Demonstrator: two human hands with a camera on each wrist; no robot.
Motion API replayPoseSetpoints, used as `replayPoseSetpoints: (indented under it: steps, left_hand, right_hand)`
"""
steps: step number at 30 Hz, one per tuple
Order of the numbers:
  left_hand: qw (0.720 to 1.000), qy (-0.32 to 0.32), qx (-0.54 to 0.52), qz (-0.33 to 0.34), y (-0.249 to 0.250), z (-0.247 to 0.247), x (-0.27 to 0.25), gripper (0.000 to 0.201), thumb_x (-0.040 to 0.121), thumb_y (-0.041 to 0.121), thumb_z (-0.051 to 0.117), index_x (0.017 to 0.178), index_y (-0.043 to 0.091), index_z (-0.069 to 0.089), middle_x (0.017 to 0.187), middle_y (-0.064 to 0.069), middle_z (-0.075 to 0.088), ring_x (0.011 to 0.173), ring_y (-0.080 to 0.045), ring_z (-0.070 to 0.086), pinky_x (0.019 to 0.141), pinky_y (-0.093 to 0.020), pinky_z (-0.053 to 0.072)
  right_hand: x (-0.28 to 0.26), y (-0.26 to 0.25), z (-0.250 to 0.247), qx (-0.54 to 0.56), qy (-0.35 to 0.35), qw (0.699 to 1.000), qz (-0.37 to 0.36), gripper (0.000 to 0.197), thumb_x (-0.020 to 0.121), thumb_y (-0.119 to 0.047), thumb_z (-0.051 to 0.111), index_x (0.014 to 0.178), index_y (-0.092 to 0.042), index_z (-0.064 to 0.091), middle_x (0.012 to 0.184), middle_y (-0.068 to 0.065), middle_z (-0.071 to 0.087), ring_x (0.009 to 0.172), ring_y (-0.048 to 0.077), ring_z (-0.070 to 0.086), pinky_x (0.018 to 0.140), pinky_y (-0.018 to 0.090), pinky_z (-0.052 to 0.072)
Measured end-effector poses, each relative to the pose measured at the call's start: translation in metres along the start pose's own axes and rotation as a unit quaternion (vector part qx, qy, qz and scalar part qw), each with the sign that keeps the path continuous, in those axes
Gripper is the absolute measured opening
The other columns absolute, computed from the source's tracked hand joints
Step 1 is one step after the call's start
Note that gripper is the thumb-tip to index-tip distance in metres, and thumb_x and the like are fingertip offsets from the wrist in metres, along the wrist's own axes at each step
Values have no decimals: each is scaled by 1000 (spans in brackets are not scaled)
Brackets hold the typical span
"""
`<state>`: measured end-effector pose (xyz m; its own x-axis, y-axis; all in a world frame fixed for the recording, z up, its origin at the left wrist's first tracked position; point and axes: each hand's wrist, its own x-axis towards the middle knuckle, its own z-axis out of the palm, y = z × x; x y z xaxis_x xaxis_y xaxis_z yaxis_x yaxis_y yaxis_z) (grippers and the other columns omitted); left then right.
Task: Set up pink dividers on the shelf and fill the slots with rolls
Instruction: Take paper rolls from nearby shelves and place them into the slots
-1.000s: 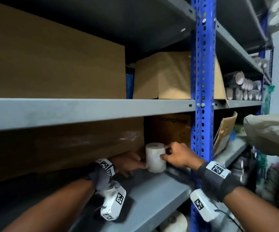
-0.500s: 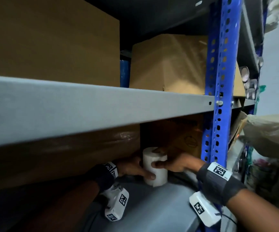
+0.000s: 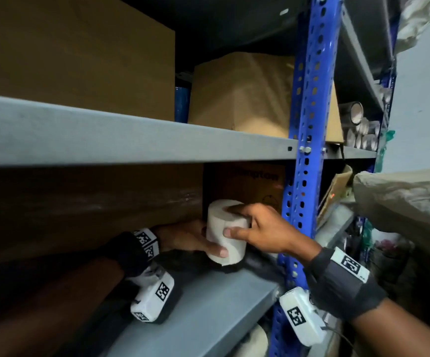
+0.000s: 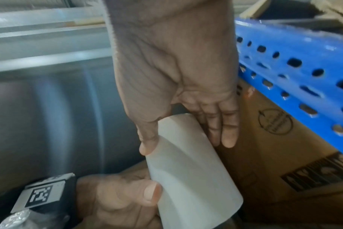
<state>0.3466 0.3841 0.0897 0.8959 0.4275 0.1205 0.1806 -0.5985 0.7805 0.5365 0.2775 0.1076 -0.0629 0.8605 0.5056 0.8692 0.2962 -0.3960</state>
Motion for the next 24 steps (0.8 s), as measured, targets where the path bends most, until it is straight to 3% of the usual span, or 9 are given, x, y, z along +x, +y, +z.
replayPoseSetpoints:
  steps: [2, 4, 6, 8, 11, 14, 19, 24]
  left_hand:
    - [999, 25, 24, 10, 19, 8, -16, 75, 80, 38, 82, 147, 26, 49, 136, -4, 66, 128, -29, 60, 105, -60, 49]
    - [998, 41, 27, 29, 36, 22, -31, 78, 78, 44, 82, 146, 34, 46, 134, 2, 66, 126, -25, 61, 99, -59, 54]
    - [997, 60, 12, 42, 50, 38, -43, 70, 80, 34, 83, 143, 31, 51, 131, 3, 68, 124, -25, 63, 100, -53, 55]
    - [996, 71, -15, 45, 63, 53, -56, 58, 84, 16, 82, 136, 23, 57, 127, 5, 72, 122, -21, 65, 103, -40, 55]
    - [994, 90, -25, 49, 81, 80, -85, 61, 84, 16, 85, 138, 22, 58, 129, 4, 71, 121, -15, 66, 100, -30, 55]
    - [986, 145, -53, 61, 101, 115, -120, 58, 82, 15, 85, 134, 22, 60, 124, 4, 74, 115, -14, 70, 92, -26, 57]
    - [964, 239, -95, 61, 126, 170, -179, 55, 80, 16, 84, 129, 22, 61, 119, 4, 75, 108, -13, 71, 84, -25, 58]
    - [947, 298, -108, 51, 139, 210, -238, 65, 76, 29, 85, 135, 22, 59, 125, -1, 72, 114, -20, 69, 90, -35, 60]
  right_hand:
    - [-16, -14, -14, 14, 12, 1000, -26, 38, 81, -41, 77, 114, -25, 70, 97, -22, 70, 91, -9, 62, 80, 18, 47]
    - [-34, -27, -27, 35, 16, 998, -46, 37, 82, -38, 76, 115, -21, 70, 100, -14, 71, 94, -2, 65, 82, 27, 53]
    - [-52, -39, -38, 56, 15, 996, -63, 45, 83, -40, 74, 122, -19, 68, 113, -8, 70, 105, 7, 65, 92, 38, 54]
    - [-73, -50, -47, 81, 9, 994, -74, 51, 81, -46, 73, 125, -19, 67, 117, -7, 69, 109, 9, 64, 95, 42, 53]
    - [-108, -63, -54, 125, 10, 990, -71, 60, 75, -57, 72, 126, -26, 67, 119, -13, 65, 112, 3, 60, 100, 38, 51]
    - [-140, -77, -60, 157, 14, 984, -84, 52, 77, -48, 80, 124, -30, 67, 125, -11, 60, 119, 1, 56, 107, 32, 45]
    - [-183, -113, -70, 261, -28, 958, -117, 39, 70, -48, 79, 108, -39, 73, 123, -8, 63, 111, 0, 61, 94, 15, 48]
    - [-216, -147, -69, 285, -84, 944, -141, 59, 61, -68, 80, 112, -40, 73, 122, -14, 64, 114, 6, 62, 90, 25, 55]
